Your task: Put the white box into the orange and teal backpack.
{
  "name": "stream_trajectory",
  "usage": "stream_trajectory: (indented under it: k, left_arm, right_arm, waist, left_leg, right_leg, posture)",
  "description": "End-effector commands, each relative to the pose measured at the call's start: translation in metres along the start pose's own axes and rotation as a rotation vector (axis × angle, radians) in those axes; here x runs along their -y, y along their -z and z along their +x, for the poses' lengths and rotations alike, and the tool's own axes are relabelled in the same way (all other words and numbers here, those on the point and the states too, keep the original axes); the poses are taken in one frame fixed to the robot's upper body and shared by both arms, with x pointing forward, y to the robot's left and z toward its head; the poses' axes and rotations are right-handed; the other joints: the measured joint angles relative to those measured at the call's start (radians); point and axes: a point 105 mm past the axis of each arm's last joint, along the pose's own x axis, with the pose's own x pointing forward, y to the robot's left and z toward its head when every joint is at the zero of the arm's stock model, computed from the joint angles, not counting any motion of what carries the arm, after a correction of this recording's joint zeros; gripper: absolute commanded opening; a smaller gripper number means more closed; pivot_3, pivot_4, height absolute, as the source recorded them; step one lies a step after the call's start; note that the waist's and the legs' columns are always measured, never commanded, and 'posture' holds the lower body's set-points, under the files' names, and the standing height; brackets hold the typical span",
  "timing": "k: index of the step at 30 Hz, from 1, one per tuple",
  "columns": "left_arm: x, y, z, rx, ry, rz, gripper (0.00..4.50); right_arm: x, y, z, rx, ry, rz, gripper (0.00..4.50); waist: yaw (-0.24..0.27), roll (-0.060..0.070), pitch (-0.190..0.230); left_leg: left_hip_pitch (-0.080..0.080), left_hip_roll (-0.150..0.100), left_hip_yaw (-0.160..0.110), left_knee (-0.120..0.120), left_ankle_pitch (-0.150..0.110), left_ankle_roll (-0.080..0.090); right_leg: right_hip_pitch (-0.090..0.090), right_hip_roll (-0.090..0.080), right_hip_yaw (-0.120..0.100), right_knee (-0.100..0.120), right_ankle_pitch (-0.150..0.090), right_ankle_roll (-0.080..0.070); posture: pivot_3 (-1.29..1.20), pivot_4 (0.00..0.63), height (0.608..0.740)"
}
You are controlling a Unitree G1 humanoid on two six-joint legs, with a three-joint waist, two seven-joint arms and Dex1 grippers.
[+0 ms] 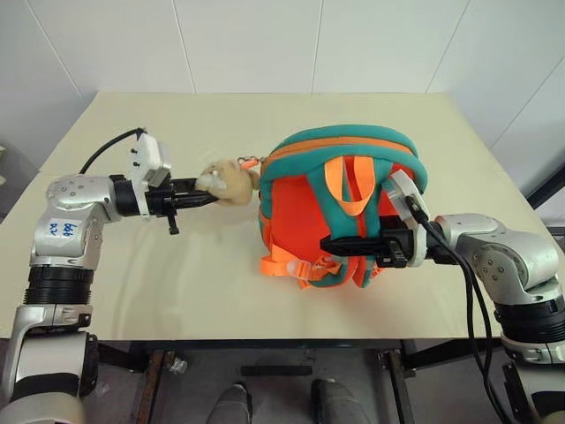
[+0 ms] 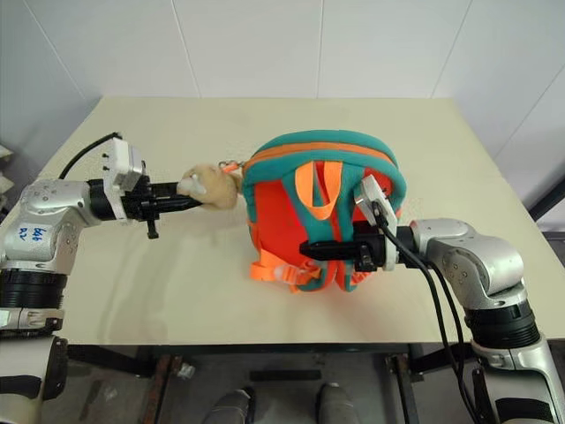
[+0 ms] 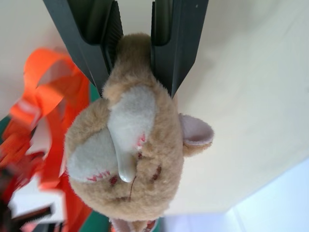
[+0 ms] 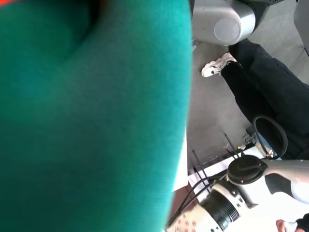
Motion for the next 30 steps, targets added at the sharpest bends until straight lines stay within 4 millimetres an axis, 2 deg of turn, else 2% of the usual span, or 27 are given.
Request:
stream_trajectory:
  k: [1, 4, 6, 11, 14, 16, 17, 18, 23, 27, 28, 30]
  left_arm:
    - [-0.001, 0.025, 0.0, -0.022, -0.05, -0.043, 0.41]
    - [0.017, 0.05, 0.014, -0.03, -0.006, -0.109, 0.41]
    - [0.025, 0.06, 0.023, -0.025, 0.009, -0.138, 0.41]
    - [0.045, 0.074, 0.04, -0.016, 0.051, -0.186, 0.41]
    - [0.052, 0.071, 0.04, -0.002, 0.077, -0.197, 0.41]
    - [0.05, 0.066, 0.034, -0.008, 0.067, -0.2, 0.4]
    - [0.049, 0.065, 0.032, -0.01, 0.056, -0.207, 1.11]
    - [0.051, 0.064, 0.029, -0.022, 0.072, -0.218, 1.32]
    - [0.055, 0.041, 0.011, -0.017, 0.084, -0.186, 3.04]
    - [0.057, 0.028, -0.009, -0.026, 0.041, -0.175, 4.3]
    - [0.059, 0.027, -0.013, -0.03, 0.032, -0.174, 4.48]
    - [0.062, 0.025, -0.017, -0.038, 0.023, -0.177, 4.48]
  right_arm:
    - [-0.006, -0.007, -0.006, 0.031, 0.018, -0.024, 0.0]
    - [-0.006, -0.003, -0.007, 0.046, 0.05, -0.005, 0.0]
    - [-0.003, -0.002, -0.008, 0.068, 0.08, 0.011, 0.0]
    - [0.008, 0.007, -0.005, 0.098, 0.169, -0.008, 0.0]
    - [0.013, 0.005, -0.003, 0.111, 0.213, -0.064, 0.0]
    - [0.013, 0.005, -0.005, 0.111, 0.231, -0.096, 0.62]
    - [0.013, 0.005, -0.006, 0.112, 0.235, -0.106, 0.89]
    - [0.011, 0.005, -0.007, 0.106, 0.231, -0.117, 1.19]
    - [0.0, 0.002, -0.026, 0.097, 0.274, -0.17, 2.98]
    - [-0.009, 0.005, -0.057, 0.061, 0.331, -0.19, 4.33]
    - [-0.009, 0.009, -0.066, 0.032, 0.347, -0.193, 4.5]
    - [-0.011, 0.018, -0.079, -0.019, 0.344, -0.171, 4.5]
  waist:
    - [0.001, 0.0, 0.0]
    - [0.001, 0.0, 0.0]
    - [0.001, 0.0, 0.0]
    - [0.001, 0.0, 0.0]
    - [0.001, 0.0, 0.0]
    - [0.001, 0.0, 0.0]
    - [0.002, 0.0, 0.0]
    - [0.002, 0.0, 0.0]
    - [0.001, 0.0, 0.0]
    - [0.001, 0.0, 0.0]
    - [0.001, 0.0, 0.0]
    - [0.0, 0.0, 0.0]
  left_leg:
    - [0.0, 0.0, 0.0, 0.0, 0.0, 0.0]
    - [-0.001, 0.0, 0.0, 0.0, 0.0, 0.0]
    - [0.0, 0.0, 0.0, 0.0, 0.0, 0.0]
    - [0.001, 0.0, 0.0, 0.0, 0.0, 0.0]
    - [0.001, 0.0, 0.0, 0.0, 0.0, 0.0]
    - [0.001, 0.0, 0.0, 0.0, 0.0, 0.0]
    - [0.001, 0.0, 0.0, 0.0, 0.0, 0.0]
    - [0.001, 0.0, 0.0, 0.0, 0.0, 0.0]
    - [0.0, 0.0, 0.0, -0.002, 0.0, 0.0]
    - [0.001, 0.0, 0.0, -0.004, 0.0, 0.0]
    - [0.001, 0.0, 0.0, -0.005, 0.0, 0.0]
    - [0.002, 0.0, 0.0, -0.006, 0.0, 0.0]
  right_leg:
    - [0.0, 0.0, 0.0, 0.0, 0.0, 0.0]
    - [0.0, 0.0, 0.0, 0.0, 0.0, 0.0]
    - [0.0, 0.0, 0.0, 0.0, 0.0, 0.0]
    - [0.0, 0.0, 0.0, 0.002, 0.0, 0.0]
    - [0.001, 0.0, 0.0, 0.002, 0.0, 0.0]
    - [0.001, 0.0, 0.0, 0.001, 0.0, 0.0]
    - [0.001, 0.0, 0.0, 0.001, 0.0, 0.0]
    - [0.001, 0.0, 0.0, 0.001, 0.0, 0.0]
    - [0.0, 0.0, 0.0, 0.0, 0.0, 0.0]
    - [0.0, 0.0, 0.0, -0.002, 0.0, 0.0]
    - [0.001, 0.0, 0.0, -0.003, 0.0, -0.001]
    - [0.001, -0.001, 0.0, -0.003, 0.0, -0.001]
  posture:
    - [0.0, 0.15, 0.74]
    - [0.0, 0.15, 0.74]
    - [0.0, 0.15, 0.74]
    - [0.0, 0.15, 0.74]
    - [0.0, 0.15, 0.74]
    - [0.0, 0.15, 0.74]
    - [0.0, 0.15, 0.74]
    - [0.0, 0.15, 0.74]
    - [0.0, 0.15, 0.74]
    - [0.0, 0.15, 0.74]
    - [0.0, 0.15, 0.74]
    - [0.0, 0.15, 0.74]
